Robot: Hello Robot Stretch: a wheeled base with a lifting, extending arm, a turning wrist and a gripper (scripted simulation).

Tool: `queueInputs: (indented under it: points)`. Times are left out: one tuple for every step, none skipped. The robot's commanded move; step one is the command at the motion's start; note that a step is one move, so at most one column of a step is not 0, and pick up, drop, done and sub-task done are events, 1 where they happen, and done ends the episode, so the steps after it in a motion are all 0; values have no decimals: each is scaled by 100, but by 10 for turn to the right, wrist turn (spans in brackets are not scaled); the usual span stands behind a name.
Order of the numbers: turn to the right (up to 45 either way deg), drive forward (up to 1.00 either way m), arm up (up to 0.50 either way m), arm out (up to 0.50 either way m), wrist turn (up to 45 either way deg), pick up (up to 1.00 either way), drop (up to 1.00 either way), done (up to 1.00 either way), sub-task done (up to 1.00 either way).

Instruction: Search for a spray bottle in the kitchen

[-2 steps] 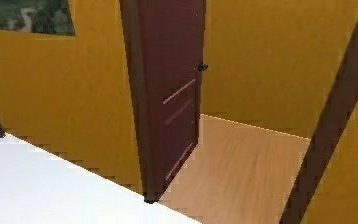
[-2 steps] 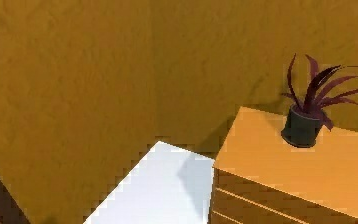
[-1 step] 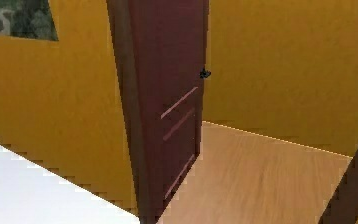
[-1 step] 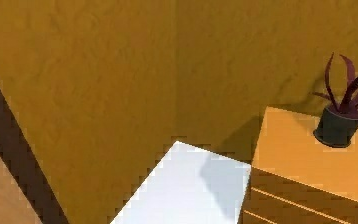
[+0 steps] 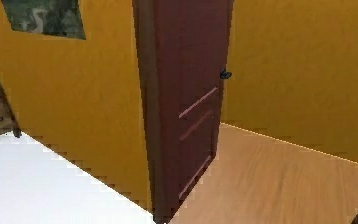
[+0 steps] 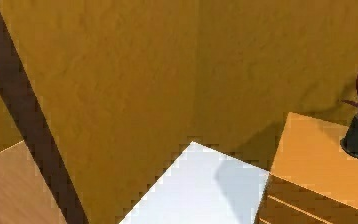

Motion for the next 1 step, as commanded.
queueInputs:
  points:
    - [0, 50, 0, 0, 0, 0, 0, 0, 0]
